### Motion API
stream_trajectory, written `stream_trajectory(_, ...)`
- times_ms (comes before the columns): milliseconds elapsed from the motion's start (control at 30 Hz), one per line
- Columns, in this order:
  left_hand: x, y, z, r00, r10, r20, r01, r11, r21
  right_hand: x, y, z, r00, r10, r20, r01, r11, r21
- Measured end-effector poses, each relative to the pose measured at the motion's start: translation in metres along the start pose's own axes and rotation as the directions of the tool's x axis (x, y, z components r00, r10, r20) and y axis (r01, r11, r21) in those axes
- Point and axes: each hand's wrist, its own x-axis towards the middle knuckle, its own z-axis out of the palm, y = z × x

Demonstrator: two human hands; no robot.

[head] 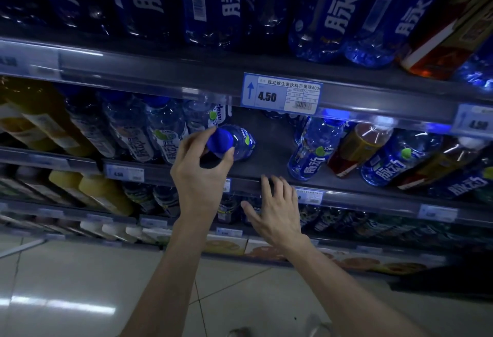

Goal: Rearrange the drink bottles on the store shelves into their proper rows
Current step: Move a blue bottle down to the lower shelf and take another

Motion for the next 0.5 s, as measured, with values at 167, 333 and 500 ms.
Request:
stream_trajectory(167, 0.010, 0.004, 0.006, 1.000, -0.005, 0.018, 0.006, 1.000, -0.026, 0.000, 0.002, 0.001, 1.000, 0.000, 0.010, 0.000, 1.000, -0.014)
stream_trajectory(333, 0.020, -0.001, 0.016, 0.997, -0.013, 0.071, 0.016, 0.999, -0.043, -0.001, 0.003, 0.000, 1.000, -0.012, 0.002, 0.012, 1.000, -0.022)
stream_trajectory(500, 0.029, -0.006, 0.031, 0.988, -0.005, 0.152, -0.004, 0.999, 0.054, -0.001, 0.003, -0.002, 1.000, -0.022, 0.018, 0.023, 0.999, -0.046)
